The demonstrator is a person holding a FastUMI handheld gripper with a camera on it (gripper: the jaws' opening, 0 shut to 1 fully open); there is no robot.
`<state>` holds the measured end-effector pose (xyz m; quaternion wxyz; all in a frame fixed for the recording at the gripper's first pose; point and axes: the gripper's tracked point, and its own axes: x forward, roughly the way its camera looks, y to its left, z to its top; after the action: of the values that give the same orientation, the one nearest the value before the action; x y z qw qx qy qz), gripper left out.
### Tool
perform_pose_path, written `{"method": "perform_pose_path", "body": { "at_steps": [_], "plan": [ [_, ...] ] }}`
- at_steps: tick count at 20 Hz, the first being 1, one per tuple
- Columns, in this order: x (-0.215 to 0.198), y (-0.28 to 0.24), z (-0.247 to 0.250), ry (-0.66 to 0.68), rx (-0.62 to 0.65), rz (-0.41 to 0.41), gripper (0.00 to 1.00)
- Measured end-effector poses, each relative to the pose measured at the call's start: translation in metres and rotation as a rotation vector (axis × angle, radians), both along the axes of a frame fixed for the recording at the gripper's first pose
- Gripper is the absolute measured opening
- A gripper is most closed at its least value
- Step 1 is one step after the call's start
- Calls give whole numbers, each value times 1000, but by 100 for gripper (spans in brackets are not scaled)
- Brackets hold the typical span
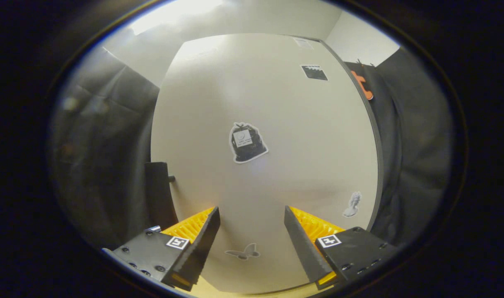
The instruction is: Open the shoe cabinet door, grab the shoes and put them into the shoe cabinet, then close the shoe cabinet door.
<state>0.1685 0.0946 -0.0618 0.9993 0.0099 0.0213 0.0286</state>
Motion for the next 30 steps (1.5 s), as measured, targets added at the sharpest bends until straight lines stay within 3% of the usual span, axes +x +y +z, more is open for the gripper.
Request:
{"method": "perform_pose_path", "body": {
  "at_steps": [19,25,30],
  "plan": [
    [7,1,0,-12,-55,-78,98],
    [-5,-59,30,-70,-111,-161,98],
    [-28,-143,59,-108,-174,-216,98]
  ]
}}
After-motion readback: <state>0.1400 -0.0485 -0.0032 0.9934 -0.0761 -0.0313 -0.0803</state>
